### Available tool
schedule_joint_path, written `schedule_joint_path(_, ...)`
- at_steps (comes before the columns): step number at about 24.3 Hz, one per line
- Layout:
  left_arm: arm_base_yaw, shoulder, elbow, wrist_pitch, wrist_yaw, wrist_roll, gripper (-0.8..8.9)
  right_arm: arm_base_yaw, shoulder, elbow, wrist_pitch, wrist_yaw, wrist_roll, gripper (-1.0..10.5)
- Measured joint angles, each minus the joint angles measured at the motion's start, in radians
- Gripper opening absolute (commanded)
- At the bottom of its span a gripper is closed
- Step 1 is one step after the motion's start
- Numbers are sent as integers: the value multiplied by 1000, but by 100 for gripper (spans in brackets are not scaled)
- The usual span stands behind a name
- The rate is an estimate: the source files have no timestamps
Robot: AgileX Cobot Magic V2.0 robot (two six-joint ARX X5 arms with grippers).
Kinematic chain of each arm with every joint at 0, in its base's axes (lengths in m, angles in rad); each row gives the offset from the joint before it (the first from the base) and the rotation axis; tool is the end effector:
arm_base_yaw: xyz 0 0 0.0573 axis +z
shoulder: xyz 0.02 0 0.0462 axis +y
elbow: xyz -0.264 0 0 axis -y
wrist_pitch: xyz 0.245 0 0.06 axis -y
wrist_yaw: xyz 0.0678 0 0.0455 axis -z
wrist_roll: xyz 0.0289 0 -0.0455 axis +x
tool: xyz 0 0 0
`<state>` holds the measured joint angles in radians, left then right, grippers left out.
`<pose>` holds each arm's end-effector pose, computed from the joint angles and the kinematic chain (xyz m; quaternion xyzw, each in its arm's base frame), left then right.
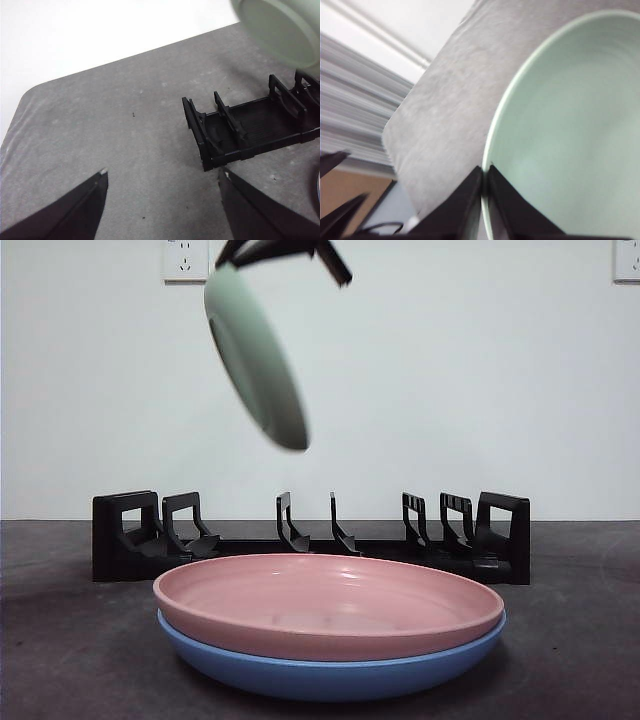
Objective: Place the plate
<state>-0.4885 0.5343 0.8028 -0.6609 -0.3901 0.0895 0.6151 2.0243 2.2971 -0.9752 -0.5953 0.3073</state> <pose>0.0939 -0.0374 0.3246 0.1267 0.1741 -0.0561 0.9749 0.3381 0.2587 0.4053 0.1148 0.4217 0.4753 0.7636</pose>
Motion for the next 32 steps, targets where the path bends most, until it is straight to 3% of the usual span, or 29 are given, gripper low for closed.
schedule_joint_path(3,0,0,0,0,0,0,340,23,0,107,-137,55,-62,13)
schedule_joint_path(8,0,0,0,0,0,0,340,101,-1,217,-335,262,-191,13)
schedule_joint_path(12,0,0,0,1,0,0,340,163,-6,219,-359,359,-244,13)
schedule_joint_path(24,0,0,0,16,0,0,340,292,-105,184,-366,521,-278,13)
schedule_joint_path(32,0,0,0,18,0,0,340,352,-301,-70,-366,647,-282,13)
